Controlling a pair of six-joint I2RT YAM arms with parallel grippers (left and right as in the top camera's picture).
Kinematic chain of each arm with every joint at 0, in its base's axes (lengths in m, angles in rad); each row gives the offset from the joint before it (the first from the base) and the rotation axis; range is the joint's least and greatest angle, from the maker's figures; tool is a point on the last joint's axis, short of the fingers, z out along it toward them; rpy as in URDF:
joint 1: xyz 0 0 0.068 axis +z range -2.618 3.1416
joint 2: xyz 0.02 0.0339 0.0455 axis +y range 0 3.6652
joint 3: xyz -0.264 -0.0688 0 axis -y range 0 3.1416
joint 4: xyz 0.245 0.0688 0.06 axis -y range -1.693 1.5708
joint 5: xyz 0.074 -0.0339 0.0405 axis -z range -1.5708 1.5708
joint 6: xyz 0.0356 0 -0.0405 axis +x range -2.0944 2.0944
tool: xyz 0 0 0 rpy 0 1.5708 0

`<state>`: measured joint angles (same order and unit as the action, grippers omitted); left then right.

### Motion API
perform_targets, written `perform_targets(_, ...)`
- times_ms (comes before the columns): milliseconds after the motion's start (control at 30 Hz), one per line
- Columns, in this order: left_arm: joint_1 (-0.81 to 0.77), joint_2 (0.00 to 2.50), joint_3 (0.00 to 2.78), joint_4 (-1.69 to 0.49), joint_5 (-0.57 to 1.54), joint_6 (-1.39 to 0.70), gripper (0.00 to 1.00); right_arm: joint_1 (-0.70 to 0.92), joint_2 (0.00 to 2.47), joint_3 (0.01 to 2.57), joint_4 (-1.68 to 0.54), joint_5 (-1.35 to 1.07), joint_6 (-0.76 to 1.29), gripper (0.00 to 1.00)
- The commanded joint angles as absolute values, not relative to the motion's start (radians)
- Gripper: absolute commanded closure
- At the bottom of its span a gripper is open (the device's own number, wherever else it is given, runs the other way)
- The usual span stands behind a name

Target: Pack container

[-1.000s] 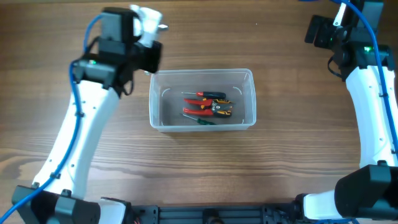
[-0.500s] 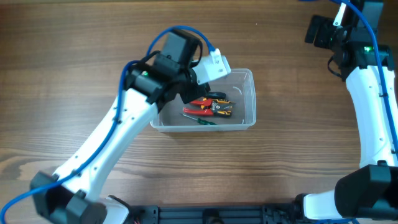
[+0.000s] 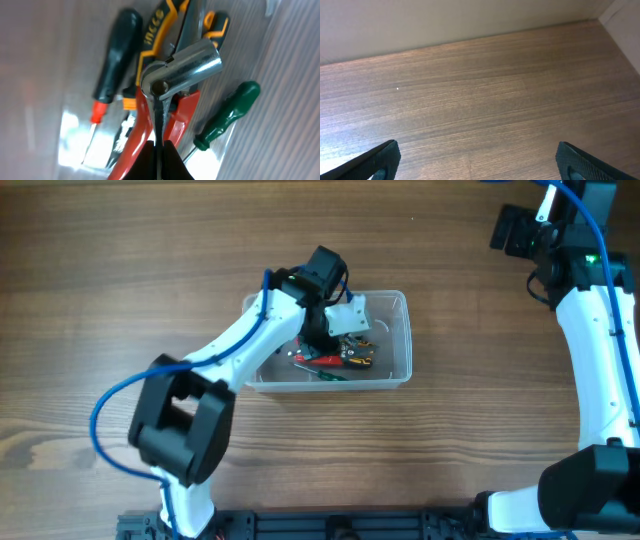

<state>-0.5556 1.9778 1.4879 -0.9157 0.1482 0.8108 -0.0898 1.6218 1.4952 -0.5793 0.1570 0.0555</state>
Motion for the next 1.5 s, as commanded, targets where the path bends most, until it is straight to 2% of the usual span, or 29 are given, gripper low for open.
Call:
perform_targets(0,-0.559,2.019,1.506,-0.924,0.172,0.838,0.96,-0.089,1.617,1.505,-0.578,0.149,0.052,0.0)
perform_targets(133,-0.559,2.03,1.506,-0.929,0.172,0.838,0.94,-0.089,1.617,1.505,-0.578,0.149,0.052,0.0)
perform_targets(267,-0.559,2.03,1.506,-0.937,0.171,0.838,0.84,-0.089,1.617,1.505,-0.578,0.149,0.052,0.0)
perform_targets(400,-0.559,2.03,1.506,-0.937,0.17,0.83,0.69,-0.089,1.617,1.505,-0.578,0.149,0.052,0.0)
perform_targets(767,-0.558,1.879,1.617,-0.936,0.092,0.829,0.7,-0.089,1.617,1.505,-0.578,0.149,0.052,0.0)
perform_targets(867,-0.554,1.805,1.715,-0.931,0.088,0.776,0.7,-0.089,1.617,1.505,-0.578,0.149,0.052,0.0)
perform_targets(967,-0.523,1.738,1.804,-0.889,0.049,0.631,0.67,-0.089,1.617,1.505,-0.578,0.149,0.052,0.0)
perform_targets(1000,-0.503,1.717,1.829,-0.86,0.002,0.531,0.65,-0.089,1.617,1.505,-0.578,0.149,0.052,0.0)
perform_targets(1100,-0.428,1.66,1.888,-0.827,-0.24,0.175,0.41,-0.089,1.617,1.505,-0.578,0.149,0.052,0.0)
perform_targets(1167,-0.367,1.616,1.9,-0.829,-0.35,-0.019,0.32,-0.089,1.617,1.505,-0.578,0.149,0.052,0.0)
perform_targets(1200,-0.336,1.593,1.9,-0.828,-0.344,-0.068,0.22,-0.089,1.617,1.505,-0.578,0.149,0.052,0.0)
perform_targets(1233,-0.315,1.578,1.9,-0.826,-0.331,-0.097,0.07,-0.089,1.617,1.505,-0.578,0.149,0.052,0.0)
perform_targets(1267,-0.268,1.549,1.9,-0.818,-0.294,-0.145,0.0,-0.089,1.617,1.505,-0.578,0.149,0.052,0.0)
perform_targets(1467,-0.199,1.501,1.9,-0.818,-0.236,-0.15,0.0,-0.089,1.617,1.505,-0.578,0.149,0.052,0.0)
